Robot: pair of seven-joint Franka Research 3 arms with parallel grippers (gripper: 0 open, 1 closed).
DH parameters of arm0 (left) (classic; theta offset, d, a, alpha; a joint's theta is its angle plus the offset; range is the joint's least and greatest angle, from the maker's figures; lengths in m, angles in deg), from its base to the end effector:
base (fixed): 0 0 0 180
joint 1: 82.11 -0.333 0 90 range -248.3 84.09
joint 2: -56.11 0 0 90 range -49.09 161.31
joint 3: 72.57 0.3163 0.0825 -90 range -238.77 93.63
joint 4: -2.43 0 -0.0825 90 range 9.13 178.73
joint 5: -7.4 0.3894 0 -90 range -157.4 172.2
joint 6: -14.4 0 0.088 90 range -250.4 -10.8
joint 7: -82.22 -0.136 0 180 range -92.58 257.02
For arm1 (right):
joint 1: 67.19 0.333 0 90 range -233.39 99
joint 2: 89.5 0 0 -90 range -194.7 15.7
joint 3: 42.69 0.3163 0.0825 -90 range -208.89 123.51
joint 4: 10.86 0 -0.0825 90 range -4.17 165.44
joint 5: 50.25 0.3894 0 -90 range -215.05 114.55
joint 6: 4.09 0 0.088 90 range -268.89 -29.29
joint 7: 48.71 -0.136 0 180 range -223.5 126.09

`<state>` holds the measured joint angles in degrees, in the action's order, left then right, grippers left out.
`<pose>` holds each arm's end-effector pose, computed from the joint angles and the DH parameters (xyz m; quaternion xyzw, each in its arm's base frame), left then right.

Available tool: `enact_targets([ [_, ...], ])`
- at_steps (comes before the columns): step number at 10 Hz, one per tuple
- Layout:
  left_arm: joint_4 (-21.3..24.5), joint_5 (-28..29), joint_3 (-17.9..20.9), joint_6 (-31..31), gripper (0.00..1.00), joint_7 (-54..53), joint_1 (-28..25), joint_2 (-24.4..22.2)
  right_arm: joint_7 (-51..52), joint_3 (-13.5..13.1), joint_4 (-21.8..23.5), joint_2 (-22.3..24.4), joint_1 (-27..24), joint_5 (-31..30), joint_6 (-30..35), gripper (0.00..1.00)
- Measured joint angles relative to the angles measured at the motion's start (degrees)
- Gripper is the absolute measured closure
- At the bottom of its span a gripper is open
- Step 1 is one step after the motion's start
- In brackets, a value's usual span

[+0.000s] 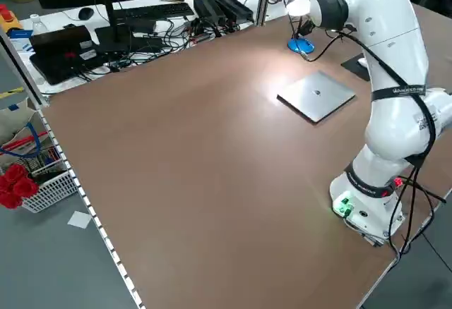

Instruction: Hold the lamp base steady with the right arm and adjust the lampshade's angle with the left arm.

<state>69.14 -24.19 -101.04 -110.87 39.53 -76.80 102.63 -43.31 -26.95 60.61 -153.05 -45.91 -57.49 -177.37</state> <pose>0.7065 -0.3645 0.3671 0.8231 -0.3829 0.1661 0.3851 0.6857 0.4338 0.1505 -0.8917 -0.2872 -0.3145 0.1532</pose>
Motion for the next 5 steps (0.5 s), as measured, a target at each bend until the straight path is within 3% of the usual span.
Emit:
enact_targets([
  [5,0.1,-1.5,0.0,0.4,0.53,4.7,-0.3,0.2,0.0,0.0,0.0,0.0,0.0,-0.2,0.0,0.85],
])
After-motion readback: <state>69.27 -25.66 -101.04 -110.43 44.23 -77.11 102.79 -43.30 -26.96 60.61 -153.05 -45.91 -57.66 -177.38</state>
